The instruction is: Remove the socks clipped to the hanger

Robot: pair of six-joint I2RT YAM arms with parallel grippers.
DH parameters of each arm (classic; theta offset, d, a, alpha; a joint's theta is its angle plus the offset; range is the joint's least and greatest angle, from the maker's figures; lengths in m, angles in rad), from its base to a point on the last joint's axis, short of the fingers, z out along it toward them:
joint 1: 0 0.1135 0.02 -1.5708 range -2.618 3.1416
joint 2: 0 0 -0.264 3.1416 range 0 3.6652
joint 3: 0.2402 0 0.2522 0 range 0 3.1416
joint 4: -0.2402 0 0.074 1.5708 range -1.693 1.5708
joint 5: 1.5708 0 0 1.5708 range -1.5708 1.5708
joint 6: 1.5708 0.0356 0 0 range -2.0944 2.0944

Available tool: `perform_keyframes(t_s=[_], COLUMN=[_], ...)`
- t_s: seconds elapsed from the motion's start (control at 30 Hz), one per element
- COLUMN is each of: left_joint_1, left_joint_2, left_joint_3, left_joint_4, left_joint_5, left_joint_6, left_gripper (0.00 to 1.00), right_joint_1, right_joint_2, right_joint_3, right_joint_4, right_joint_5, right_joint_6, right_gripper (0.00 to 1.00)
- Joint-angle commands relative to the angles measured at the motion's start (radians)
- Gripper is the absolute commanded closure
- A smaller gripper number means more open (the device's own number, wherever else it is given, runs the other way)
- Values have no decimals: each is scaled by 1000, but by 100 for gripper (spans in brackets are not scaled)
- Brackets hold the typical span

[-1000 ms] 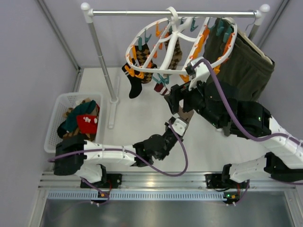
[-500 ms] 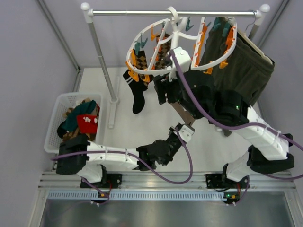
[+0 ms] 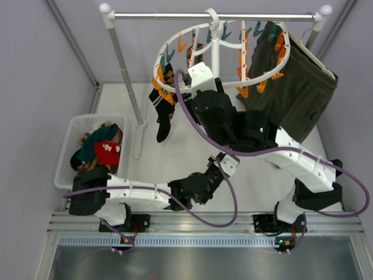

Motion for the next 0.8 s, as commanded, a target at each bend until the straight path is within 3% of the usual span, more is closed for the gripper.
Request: perform_keyframes(t_s=[0.0,0.6,0.7,0.77], left_joint_1=[-9,-17,-17,-17], left_joint_2=[-3,17,20,21], left_joint_3=[22,36,39,37], left_joint_4=[29,29,29,29], left_joint_5=[1,-5,-8,-11], left_joint_6=[2,1,2,-4], left_gripper=[100,100,100,100], right_joint_1=[-12,-40,-40,-41], right_joint_2=[6,54,51,49], right_joint_3=[37,-14,-23,-32], right_joint_4=[3,87,101,109], right_joint_5=[95,152,155,158], right_joint_6=[-30,-52,-78,-86], right_gripper=[40,49,57,74])
